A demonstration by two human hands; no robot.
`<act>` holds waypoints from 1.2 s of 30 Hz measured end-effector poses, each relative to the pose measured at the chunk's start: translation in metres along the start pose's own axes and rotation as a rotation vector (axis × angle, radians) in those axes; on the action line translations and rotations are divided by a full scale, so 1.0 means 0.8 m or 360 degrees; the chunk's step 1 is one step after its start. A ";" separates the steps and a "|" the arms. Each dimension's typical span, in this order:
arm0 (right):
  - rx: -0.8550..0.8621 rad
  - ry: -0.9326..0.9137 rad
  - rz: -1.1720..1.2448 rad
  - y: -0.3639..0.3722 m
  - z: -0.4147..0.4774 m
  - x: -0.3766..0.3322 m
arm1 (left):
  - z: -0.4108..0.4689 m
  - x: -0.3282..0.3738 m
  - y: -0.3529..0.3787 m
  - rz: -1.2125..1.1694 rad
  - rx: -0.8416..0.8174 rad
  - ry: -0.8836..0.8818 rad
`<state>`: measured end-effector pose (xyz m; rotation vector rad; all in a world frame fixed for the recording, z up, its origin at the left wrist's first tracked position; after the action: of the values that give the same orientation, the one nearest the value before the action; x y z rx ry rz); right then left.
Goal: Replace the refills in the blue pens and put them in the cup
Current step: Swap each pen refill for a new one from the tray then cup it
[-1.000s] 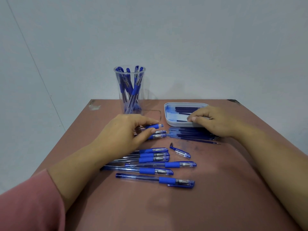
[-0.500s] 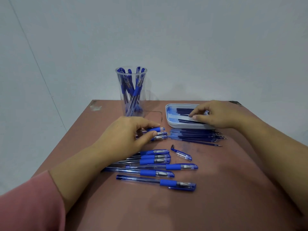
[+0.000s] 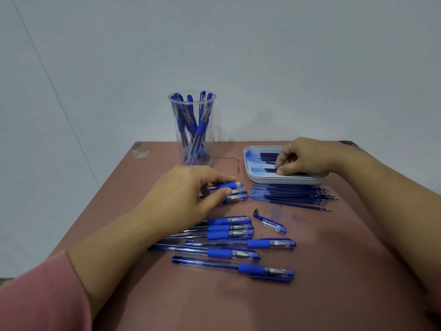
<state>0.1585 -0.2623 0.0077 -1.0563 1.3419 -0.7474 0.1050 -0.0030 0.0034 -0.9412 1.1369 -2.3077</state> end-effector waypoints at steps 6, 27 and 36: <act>0.0060 -0.0079 0.0124 0.002 0.001 0.000 | -0.001 -0.001 0.000 0.0013 0.0002 -0.0013; 0.0578 -0.0606 0.0159 0.017 -0.130 -0.055 | -0.003 0.013 -0.008 -0.0045 0.0108 0.0092; 0.0732 -0.0721 0.0243 0.020 -0.121 -0.057 | -0.002 0.007 -0.006 -0.0163 0.0149 0.0039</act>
<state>0.0557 -0.2311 0.0190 -0.6897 0.7998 -0.6155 0.0998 -0.0022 0.0088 -0.9594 1.0019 -2.4370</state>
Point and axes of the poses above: each hand's wrist, its own z-axis towards the middle knuckle, its own y-axis out of the palm, x = y × z, the point moved 5 cm from there along z, towards the middle knuckle, and after that the axes turned 2 degrees about -y, right-handed, at the moved point
